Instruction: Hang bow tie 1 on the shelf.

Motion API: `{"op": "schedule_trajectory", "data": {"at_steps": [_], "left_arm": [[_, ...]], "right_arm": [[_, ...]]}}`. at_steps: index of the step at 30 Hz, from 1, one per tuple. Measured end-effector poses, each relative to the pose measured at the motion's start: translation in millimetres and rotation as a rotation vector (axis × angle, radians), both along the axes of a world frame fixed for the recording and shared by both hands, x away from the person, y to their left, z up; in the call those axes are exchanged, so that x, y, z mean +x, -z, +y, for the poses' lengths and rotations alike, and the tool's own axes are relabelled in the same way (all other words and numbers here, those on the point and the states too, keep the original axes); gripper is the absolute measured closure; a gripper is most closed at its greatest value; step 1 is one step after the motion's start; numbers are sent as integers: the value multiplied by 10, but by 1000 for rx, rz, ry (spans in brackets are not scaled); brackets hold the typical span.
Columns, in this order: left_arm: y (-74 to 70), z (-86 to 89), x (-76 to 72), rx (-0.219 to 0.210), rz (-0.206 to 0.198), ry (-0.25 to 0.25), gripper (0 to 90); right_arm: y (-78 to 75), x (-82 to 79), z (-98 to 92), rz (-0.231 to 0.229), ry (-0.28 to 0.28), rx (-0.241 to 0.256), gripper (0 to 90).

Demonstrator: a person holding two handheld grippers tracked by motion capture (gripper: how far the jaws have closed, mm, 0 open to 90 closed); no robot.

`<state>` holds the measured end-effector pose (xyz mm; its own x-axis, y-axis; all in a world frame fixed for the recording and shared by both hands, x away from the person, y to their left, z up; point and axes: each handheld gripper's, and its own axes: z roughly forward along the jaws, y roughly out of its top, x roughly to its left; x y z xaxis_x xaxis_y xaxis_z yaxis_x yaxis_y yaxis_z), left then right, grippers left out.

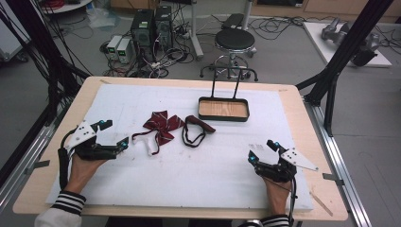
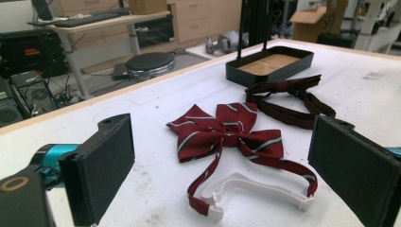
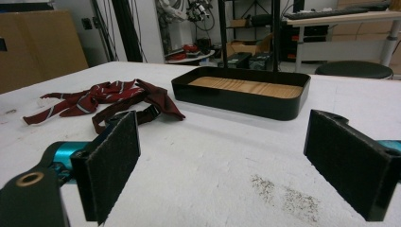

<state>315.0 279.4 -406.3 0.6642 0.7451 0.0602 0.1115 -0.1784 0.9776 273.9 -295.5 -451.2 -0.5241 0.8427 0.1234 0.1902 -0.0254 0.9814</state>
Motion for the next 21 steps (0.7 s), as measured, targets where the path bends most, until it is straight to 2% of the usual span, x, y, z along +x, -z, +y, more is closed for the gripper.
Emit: {"op": "schedule_trajectory", "data": {"at_steps": [5,10,14,21], "left_arm": [[-122,-87,83,57,30,29,84],[-198,-168,167,84,53,49,84],[-284,-295,280,111,85,63,84],[-350,-462,439,193,151,65,84]], "right_arm": [[0,2,-2,-5,-3,-4,107],[1,3,1,-7,-2,-5,107],[0,3,-2,-5,-4,-3,107],[1,1,-3,-2,-3,0,107]]}}
